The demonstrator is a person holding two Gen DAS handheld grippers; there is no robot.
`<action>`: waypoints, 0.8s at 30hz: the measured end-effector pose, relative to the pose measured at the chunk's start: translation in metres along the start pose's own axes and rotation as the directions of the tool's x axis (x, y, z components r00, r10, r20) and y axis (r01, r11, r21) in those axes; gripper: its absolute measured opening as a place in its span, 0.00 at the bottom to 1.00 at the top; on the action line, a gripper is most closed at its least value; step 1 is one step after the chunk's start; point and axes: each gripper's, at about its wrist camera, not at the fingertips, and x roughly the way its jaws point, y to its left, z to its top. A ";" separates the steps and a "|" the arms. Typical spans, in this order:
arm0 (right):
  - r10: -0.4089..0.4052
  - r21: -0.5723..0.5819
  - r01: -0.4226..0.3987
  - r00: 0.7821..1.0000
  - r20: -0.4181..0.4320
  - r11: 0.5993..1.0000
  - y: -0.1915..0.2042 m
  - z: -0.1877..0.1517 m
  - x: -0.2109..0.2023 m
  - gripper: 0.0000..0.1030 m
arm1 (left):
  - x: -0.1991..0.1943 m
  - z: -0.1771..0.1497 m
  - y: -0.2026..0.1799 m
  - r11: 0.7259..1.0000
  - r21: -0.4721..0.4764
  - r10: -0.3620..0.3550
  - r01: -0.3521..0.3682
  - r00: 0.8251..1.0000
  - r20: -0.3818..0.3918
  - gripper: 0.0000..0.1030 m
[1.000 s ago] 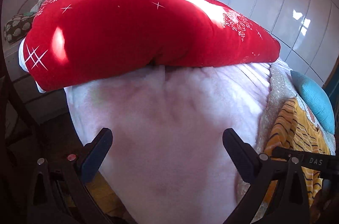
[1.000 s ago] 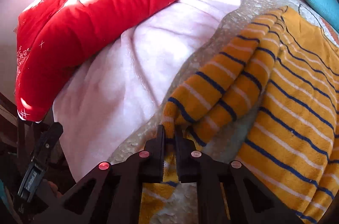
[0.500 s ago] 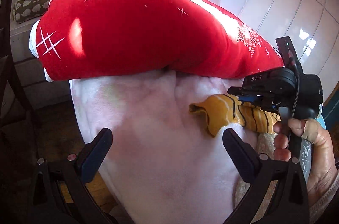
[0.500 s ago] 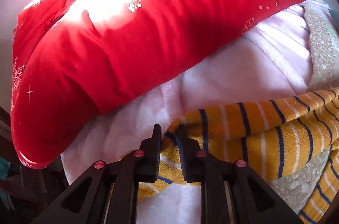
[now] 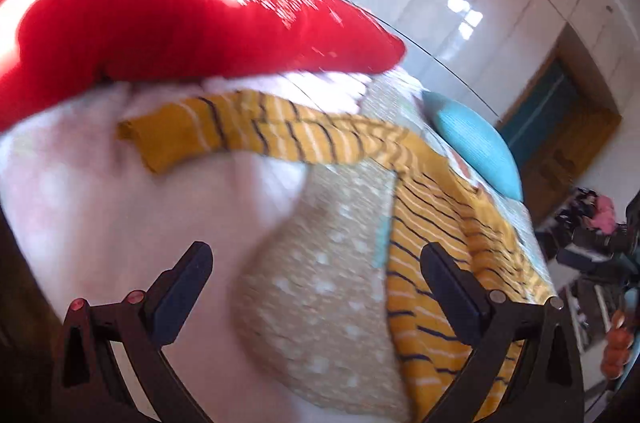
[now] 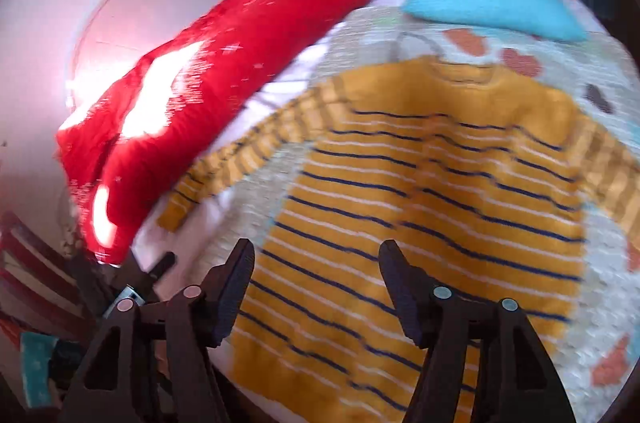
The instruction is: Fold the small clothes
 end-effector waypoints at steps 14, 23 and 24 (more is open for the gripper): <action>0.025 0.327 -0.042 0.998 0.056 0.944 -0.130 -0.161 -0.004 0.66 | 0.061 -0.077 -0.104 0.961 0.276 0.106 -0.015 0.943 -0.316 0.62; 0.067 0.357 -0.097 0.993 0.097 0.929 -0.130 -0.189 -0.009 0.11 | 0.015 -0.070 -0.065 0.960 0.216 0.237 -0.179 0.929 -0.283 0.02; 0.065 0.353 -0.094 0.993 0.094 0.931 -0.129 -0.195 -0.014 0.11 | 0.010 -0.071 -0.061 0.955 0.217 0.257 -0.201 0.927 -0.274 0.01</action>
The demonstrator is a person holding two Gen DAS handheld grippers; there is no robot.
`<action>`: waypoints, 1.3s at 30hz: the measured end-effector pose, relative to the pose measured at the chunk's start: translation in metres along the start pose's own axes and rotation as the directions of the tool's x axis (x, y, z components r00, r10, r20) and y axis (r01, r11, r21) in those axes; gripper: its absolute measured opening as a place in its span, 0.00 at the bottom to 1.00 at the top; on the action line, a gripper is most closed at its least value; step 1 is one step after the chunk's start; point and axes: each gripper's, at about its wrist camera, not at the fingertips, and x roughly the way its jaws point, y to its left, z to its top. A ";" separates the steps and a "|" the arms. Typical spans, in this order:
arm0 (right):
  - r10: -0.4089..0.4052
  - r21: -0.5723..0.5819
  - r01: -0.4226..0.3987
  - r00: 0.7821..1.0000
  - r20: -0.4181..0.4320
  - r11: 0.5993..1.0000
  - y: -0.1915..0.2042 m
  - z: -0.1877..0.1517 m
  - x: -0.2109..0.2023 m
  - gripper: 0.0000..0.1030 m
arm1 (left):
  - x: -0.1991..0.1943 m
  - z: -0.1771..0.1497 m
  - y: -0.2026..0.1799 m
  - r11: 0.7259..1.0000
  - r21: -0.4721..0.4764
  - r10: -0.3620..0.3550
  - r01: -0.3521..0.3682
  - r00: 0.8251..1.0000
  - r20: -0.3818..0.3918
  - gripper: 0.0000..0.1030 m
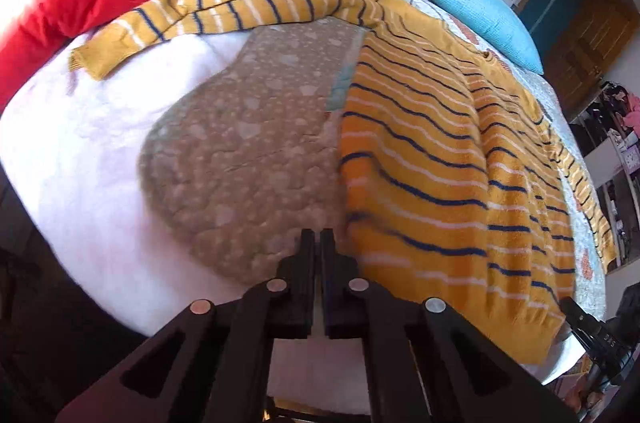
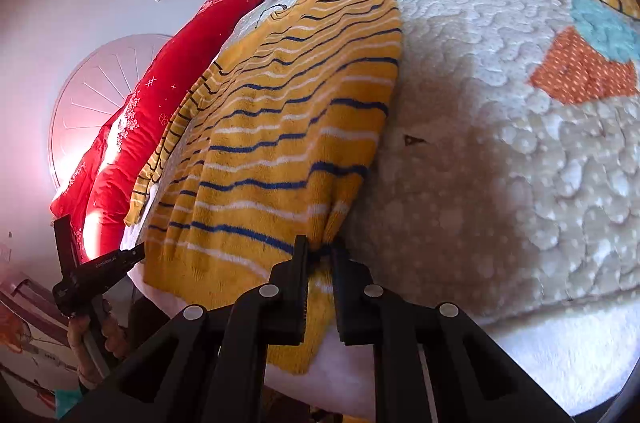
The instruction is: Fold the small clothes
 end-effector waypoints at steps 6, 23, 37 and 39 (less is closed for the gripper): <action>-0.191 0.073 0.180 0.963 0.191 0.981 -0.047 0.018 -0.065 0.25 | -0.029 -0.005 0.022 0.999 -0.041 -0.016 0.018 0.999 0.052 0.53; -0.377 0.650 0.022 0.830 0.412 0.759 -0.253 0.142 -0.130 0.06 | -0.038 0.013 -0.018 0.992 0.025 -0.124 0.122 0.987 0.098 0.79; -0.345 0.495 0.087 0.818 0.460 0.864 -0.116 0.239 -0.150 0.06 | -0.011 0.087 -0.053 0.963 0.136 -0.261 0.234 0.935 0.238 0.80; -0.300 0.407 0.108 0.845 0.443 0.907 -0.064 0.263 -0.118 0.06 | -0.004 0.097 -0.044 0.957 0.125 -0.284 0.260 0.924 0.255 0.80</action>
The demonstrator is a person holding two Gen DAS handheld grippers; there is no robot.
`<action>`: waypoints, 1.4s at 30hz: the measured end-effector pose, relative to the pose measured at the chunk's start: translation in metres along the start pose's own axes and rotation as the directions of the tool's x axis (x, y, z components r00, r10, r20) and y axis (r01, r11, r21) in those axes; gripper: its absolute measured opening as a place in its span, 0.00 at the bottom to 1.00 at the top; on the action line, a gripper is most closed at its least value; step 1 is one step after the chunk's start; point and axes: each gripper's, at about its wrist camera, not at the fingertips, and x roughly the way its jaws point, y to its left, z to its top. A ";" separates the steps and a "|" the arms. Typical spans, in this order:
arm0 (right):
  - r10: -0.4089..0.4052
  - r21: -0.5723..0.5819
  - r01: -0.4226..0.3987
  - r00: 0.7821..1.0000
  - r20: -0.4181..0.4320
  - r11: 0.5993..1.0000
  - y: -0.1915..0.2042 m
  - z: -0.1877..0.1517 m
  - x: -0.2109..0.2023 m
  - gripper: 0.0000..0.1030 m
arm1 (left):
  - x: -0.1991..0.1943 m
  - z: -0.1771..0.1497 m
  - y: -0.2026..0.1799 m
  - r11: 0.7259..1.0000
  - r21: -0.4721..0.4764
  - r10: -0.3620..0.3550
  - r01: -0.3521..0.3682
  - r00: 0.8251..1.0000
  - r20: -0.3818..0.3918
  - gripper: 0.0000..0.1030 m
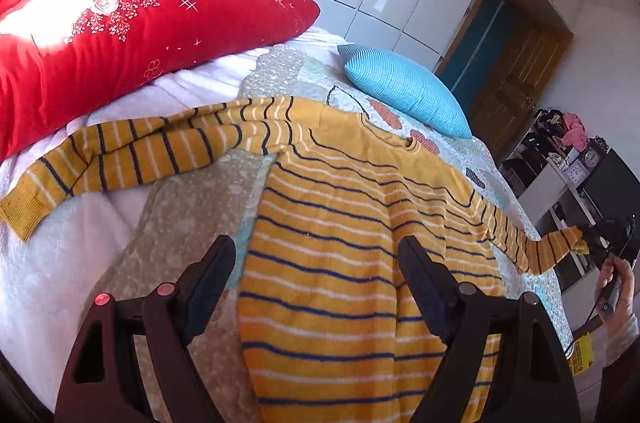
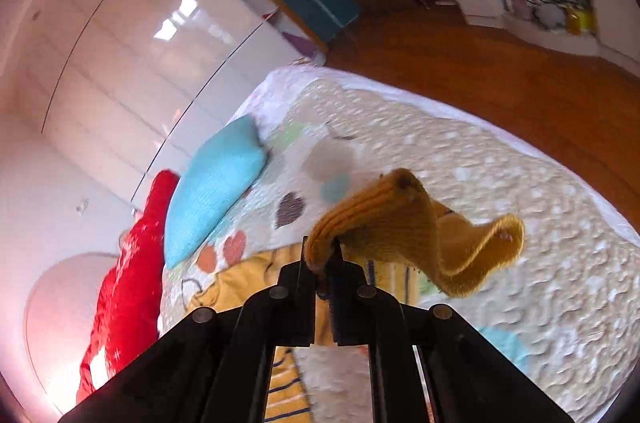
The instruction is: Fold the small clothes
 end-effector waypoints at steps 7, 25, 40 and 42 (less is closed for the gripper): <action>0.101 -0.287 -0.170 0.966 -0.240 0.943 0.201 -0.107 0.105 0.06 | 0.002 0.004 0.078 0.978 -0.190 -0.086 0.088 0.996 0.014 0.82; -0.142 -0.582 -0.211 0.853 -0.501 0.786 0.305 -0.344 0.265 0.41 | -0.019 0.014 0.167 0.921 -0.387 -0.019 0.050 0.996 0.083 0.85; -0.044 -0.656 -0.538 0.755 -0.655 0.530 0.372 -0.433 0.169 0.55 | -0.081 0.009 0.225 0.801 -0.542 0.389 -0.253 0.909 0.150 0.85; -0.052 -0.669 -0.590 0.732 -0.680 0.452 0.379 -0.460 0.152 0.59 | -0.101 0.005 0.235 0.761 -0.579 0.468 -0.293 0.865 0.179 0.85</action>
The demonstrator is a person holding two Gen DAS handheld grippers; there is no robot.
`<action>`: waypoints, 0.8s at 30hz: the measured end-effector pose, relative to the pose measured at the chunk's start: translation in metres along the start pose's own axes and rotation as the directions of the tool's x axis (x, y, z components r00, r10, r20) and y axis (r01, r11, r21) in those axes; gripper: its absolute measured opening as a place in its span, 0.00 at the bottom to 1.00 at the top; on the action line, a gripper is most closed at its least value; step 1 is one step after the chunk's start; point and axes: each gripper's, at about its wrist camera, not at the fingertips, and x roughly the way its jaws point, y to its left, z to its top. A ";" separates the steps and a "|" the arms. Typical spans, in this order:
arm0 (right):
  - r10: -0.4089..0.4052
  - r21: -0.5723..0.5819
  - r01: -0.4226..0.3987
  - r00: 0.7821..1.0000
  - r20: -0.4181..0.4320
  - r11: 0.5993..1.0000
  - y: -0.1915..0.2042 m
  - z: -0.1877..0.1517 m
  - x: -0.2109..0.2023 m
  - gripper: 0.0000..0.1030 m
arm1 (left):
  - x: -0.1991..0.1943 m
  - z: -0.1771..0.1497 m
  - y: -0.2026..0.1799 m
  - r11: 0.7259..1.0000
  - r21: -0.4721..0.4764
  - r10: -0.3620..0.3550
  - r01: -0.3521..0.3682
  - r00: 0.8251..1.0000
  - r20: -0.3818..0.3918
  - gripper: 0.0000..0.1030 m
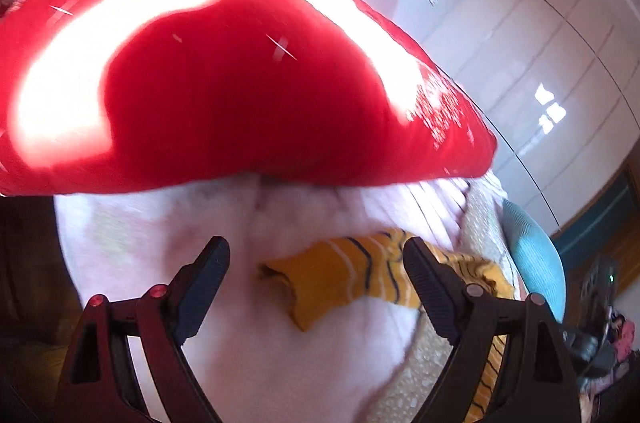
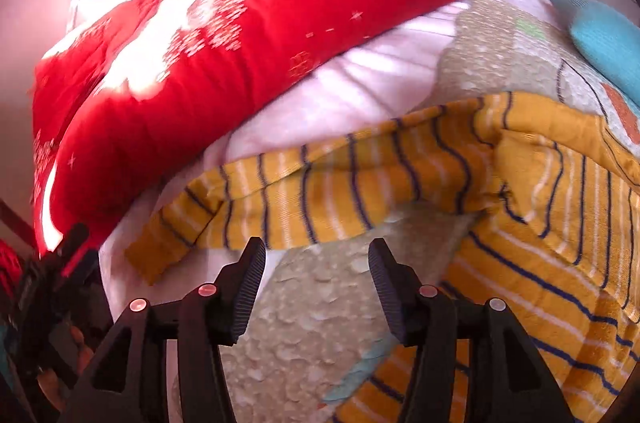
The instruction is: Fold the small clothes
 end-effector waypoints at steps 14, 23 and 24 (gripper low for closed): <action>0.095 -0.224 -0.113 0.991 -0.090 0.968 0.110 -0.023 0.057 0.68 | -0.030 0.024 0.068 0.971 -0.218 0.130 -0.098 0.982 0.139 0.85; 0.171 0.013 -0.171 0.977 -0.126 0.985 0.100 -0.005 0.102 0.04 | -0.019 0.022 0.060 0.976 -0.195 0.123 -0.101 0.987 0.105 0.85; 0.160 0.014 -0.160 0.981 -0.113 0.987 0.101 -0.003 0.100 0.04 | -0.017 0.022 0.058 0.977 -0.190 0.121 -0.101 0.987 0.101 0.85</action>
